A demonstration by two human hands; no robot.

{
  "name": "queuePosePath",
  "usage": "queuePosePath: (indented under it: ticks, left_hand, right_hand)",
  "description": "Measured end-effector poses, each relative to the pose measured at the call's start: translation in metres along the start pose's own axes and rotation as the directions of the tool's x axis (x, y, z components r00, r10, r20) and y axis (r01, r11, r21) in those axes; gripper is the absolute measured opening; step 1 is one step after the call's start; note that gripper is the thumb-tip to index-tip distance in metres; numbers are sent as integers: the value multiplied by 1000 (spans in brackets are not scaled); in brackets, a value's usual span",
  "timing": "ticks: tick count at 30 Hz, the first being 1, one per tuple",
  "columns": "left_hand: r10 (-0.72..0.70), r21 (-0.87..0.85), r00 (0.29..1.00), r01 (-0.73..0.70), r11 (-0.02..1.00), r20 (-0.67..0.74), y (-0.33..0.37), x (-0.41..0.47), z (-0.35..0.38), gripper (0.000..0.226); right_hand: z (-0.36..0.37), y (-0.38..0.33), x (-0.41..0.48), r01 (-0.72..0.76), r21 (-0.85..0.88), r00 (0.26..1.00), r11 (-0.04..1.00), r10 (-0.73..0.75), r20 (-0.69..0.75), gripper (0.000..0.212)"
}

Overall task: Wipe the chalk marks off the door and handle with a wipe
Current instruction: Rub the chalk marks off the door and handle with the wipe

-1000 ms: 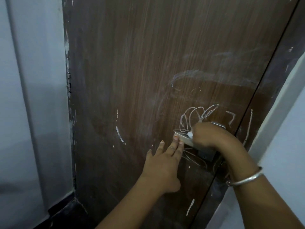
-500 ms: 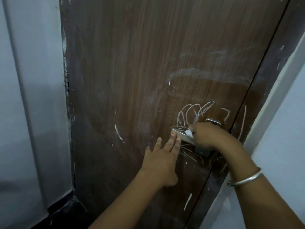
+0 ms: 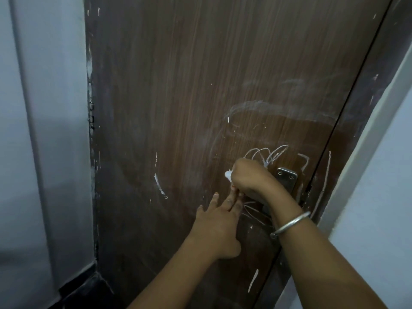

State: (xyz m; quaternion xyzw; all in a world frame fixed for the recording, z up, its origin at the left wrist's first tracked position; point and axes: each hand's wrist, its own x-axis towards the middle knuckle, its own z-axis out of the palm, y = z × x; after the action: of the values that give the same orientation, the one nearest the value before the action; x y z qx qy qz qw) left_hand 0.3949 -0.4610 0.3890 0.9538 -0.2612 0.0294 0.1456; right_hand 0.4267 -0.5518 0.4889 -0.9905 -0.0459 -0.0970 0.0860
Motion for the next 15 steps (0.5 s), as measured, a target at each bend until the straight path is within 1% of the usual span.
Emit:
queuePosePath:
  ticks: [1, 2, 4, 5, 6, 8, 10, 12, 15]
  left_hand:
    - [1, 6, 1000, -1, 1000, 4, 0, 0, 0, 102]
    - [1, 14, 1000, -1, 1000, 8, -1, -1, 0, 101]
    - [2, 36, 1000, -2, 999, 10, -1, -1, 0, 100]
    - [4, 46, 1000, -4, 999, 9, -2, -2, 1, 99]
    - [6, 52, 1000, -6, 999, 7, -3, -2, 1, 100]
    - [9, 51, 1000, -9, 999, -1, -5, -1, 1, 102]
    - [14, 39, 1000, -13, 999, -11, -7, -1, 1, 103]
    - [20, 31, 1000, -20, 999, -22, -7, -2, 2, 104]
    - [44, 21, 998, -43, 999, -45, -8, -3, 2, 102]
  right_hand:
    - [2, 1, 0, -14, 26, 1000, 1000, 15, -21, 31]
    - [5, 1, -2, -26, 7, 999, 1000, 27, -32, 28]
    - [11, 1, -6, -29, -122, 999, 992, 25, -41, 21]
    - [13, 1, -8, -36, -177, 998, 984, 27, -51, 21]
    - [14, 3, -11, -67, -194, 997, 979, 56, -61, 22]
    - [13, 10, -17, -175, -172, 983, 970, 162, -85, 22]
    - [13, 15, -26, -236, -196, 969, 952, 215, -124, 25]
    - [19, 16, -36, -248, -227, 957, 942, 202, -207, 24]
    - [31, 13, -48, -235, -273, 911, 933, 113, -398, 25]
